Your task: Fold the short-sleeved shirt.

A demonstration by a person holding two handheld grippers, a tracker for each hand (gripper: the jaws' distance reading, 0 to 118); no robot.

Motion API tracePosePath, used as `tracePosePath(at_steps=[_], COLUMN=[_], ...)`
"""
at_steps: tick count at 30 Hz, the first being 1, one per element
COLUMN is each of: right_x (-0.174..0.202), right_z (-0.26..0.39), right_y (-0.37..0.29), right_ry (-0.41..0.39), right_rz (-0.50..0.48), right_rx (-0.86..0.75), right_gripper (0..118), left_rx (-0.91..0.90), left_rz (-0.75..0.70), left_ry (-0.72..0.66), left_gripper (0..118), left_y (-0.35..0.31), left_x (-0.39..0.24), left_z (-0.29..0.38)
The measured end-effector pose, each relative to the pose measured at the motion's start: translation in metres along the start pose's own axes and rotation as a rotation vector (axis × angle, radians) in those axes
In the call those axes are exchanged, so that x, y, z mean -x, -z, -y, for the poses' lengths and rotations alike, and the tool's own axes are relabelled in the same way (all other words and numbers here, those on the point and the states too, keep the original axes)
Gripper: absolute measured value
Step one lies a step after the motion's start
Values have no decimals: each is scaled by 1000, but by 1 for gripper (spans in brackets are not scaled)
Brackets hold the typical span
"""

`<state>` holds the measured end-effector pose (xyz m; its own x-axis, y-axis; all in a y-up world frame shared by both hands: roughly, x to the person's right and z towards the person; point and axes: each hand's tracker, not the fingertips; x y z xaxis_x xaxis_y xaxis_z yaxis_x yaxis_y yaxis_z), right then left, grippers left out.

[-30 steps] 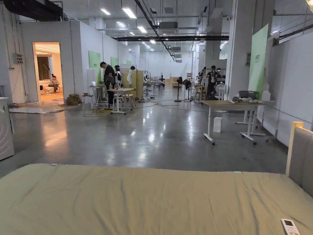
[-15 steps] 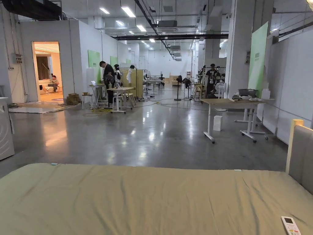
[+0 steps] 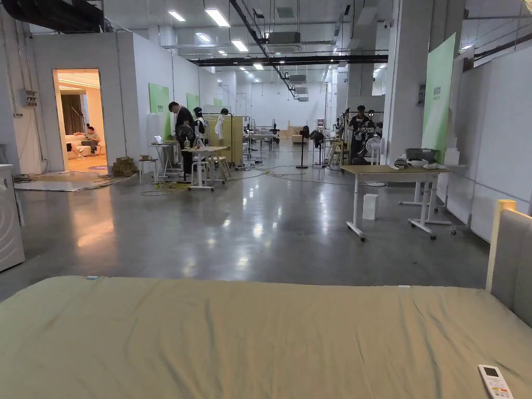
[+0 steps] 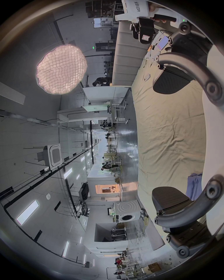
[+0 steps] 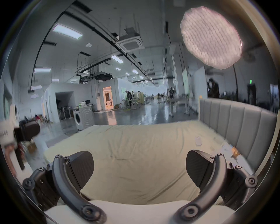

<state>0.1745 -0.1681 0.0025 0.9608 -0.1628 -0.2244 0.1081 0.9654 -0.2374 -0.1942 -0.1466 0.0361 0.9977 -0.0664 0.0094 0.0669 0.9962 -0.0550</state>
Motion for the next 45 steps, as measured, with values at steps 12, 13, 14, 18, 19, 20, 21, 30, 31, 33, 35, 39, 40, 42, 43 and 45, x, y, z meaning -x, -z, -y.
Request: tracePosePath(at_steps=[12,13,14,18,19,20,21,30,31,33,35,39,40,42,43,45], right_x=[48,50,50,43,41,38,36,-9,-11,-7,7,22,24,27,29,34], right_z=[-28,-29,-28,-26,-25,-25,-26,-25,-24,-24,-27,-19,-17,-13,-11,-8], right_y=[-12,-12,-11,-6,-6,-6,-5,-13,-16,-22,-23,-18,-17,-13,-12,-10], right_ry=[220,203,200,229,241,243,240,349,280,155,67,-95,-120,-164,-179,-205], right_rz=[-67,-63,-62,-38,-15,12,46,-142,-169,-104,34,125,124,118,122,130], right_rx=[18,15,18,21,9,3,1,-155,-216,-290,-260,-260,-244,-213,-205,-204], right_gripper=[118,118,118,118,118,118,118,118,118,118,118,118,118,118,118,118], left_rx=[15,14,12,12,11,9,8,1,-5,-18,-25,-34,-35,-49,-53,-61], left_rz=[19,20,19,20,19,18,18,20,20,25,23,4,2,-10,-17,-20], left_ry=[-8,-8,-9,-4,-1,1,1,1,-3,-14,-20,-33,-32,-27,-28,-34], left_gripper=[118,118,118,118,118,118,118,118,118,118,118,118,118,118,118,118], left_y=[5,5,5,6,5,5,5,3,3,1,0,1,0,-1,-1,-2], left_x=[-2,-2,-2,-3,-2,-2,-2,-1,-1,0,1,2,3,3,3,4], left_z=[1,1,0,0,-1,-1,-1,-4,-5,-6,-7,-9,-9,-10,-10,-9])
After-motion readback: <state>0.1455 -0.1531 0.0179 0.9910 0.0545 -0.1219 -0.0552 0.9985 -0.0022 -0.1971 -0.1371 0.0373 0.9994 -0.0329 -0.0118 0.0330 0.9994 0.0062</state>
